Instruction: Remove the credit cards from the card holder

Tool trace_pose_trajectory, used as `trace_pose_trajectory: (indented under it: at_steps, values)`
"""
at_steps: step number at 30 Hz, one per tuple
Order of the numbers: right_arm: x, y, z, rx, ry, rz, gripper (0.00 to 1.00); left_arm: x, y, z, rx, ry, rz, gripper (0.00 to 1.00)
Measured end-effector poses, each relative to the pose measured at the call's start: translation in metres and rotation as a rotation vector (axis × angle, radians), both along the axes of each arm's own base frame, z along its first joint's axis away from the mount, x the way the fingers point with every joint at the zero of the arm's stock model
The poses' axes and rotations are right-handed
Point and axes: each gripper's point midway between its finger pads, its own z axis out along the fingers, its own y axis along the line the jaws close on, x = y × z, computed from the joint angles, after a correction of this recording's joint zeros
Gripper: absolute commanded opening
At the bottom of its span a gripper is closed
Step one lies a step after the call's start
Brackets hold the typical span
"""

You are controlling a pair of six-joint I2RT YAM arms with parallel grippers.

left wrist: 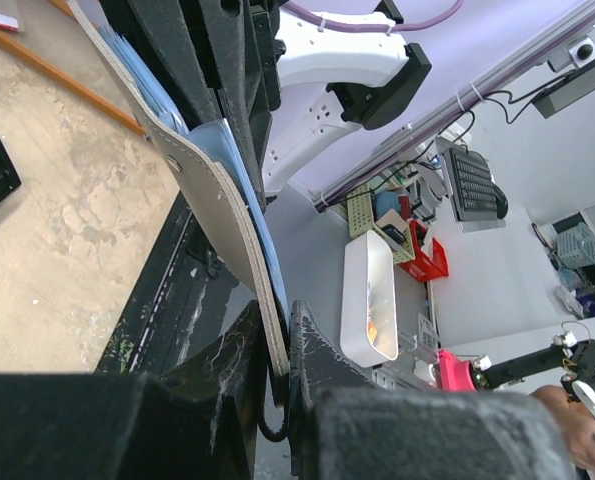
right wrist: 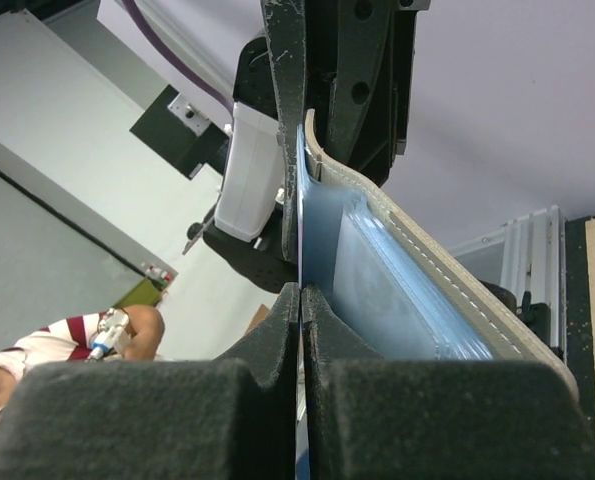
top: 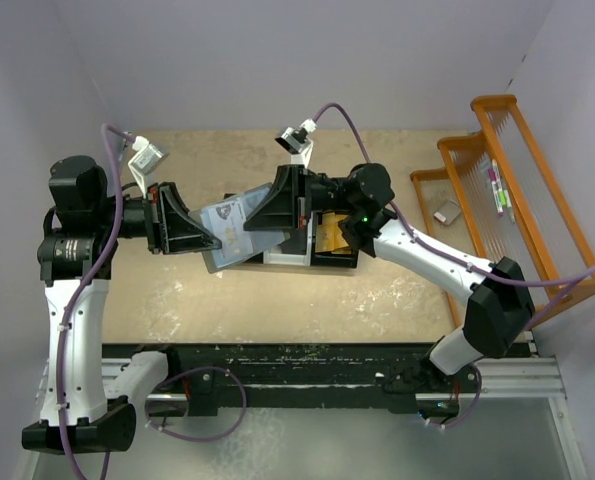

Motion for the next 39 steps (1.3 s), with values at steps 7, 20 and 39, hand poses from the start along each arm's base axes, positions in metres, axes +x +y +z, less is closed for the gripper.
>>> trace_pose_trajectory:
  at_steps: [7, 20, 39]
  values:
    - [0.014, -0.008, -0.01, -0.027, 0.029, -0.031, 0.0, 0.0, 0.0, 0.0, 0.001, -0.005, 0.001, 0.08]
    - [0.036, -0.056, -0.005, -0.121, -0.031, -0.223, 0.0, -0.004, 0.0, 0.012, 0.018, -0.106, 0.019, 0.0]
    - [0.122, -0.101, -0.077, -0.41, 0.088, -0.651, 0.0, -0.012, 0.004, 0.012, 0.143, -0.367, 0.09, 0.0]
